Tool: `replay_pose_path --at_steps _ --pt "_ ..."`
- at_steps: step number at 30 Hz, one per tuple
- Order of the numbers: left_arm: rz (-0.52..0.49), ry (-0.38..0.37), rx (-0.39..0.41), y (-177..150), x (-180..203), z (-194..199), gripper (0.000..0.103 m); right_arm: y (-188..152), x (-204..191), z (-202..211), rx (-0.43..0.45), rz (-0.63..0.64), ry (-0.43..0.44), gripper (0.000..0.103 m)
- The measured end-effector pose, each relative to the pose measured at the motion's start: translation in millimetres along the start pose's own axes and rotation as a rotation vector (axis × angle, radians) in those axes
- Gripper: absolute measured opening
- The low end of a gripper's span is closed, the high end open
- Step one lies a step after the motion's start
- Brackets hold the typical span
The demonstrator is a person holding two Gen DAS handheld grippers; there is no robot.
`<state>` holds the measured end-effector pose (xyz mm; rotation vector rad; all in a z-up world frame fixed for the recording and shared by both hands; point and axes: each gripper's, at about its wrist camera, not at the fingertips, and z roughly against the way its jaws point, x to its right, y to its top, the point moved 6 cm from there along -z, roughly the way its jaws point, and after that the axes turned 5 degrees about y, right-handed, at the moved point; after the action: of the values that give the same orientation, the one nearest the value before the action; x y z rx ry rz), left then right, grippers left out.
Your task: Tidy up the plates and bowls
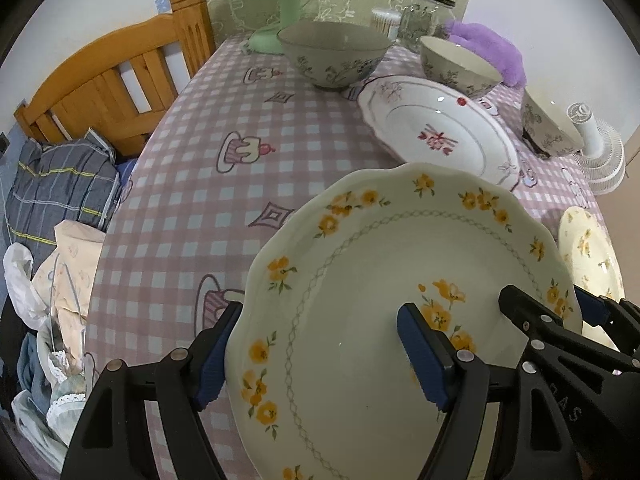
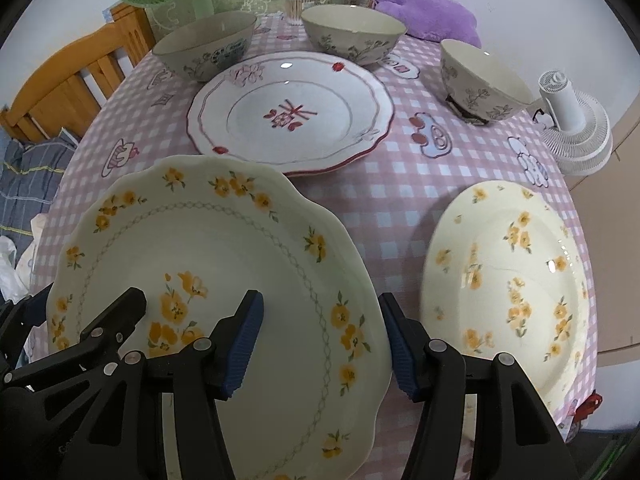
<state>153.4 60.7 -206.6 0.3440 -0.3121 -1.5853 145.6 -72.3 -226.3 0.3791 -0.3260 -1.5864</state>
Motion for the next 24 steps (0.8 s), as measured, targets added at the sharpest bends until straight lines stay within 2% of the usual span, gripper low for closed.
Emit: replay_pose_path --at_steps 9,24 --pt "0.002 -0.001 0.027 7 33 17 0.077 4 34 19 0.019 -0.014 0.003 0.062" --pt "0.001 -0.007 0.029 4 115 26 0.077 4 117 32 0.03 -0.03 0.009 0.061"
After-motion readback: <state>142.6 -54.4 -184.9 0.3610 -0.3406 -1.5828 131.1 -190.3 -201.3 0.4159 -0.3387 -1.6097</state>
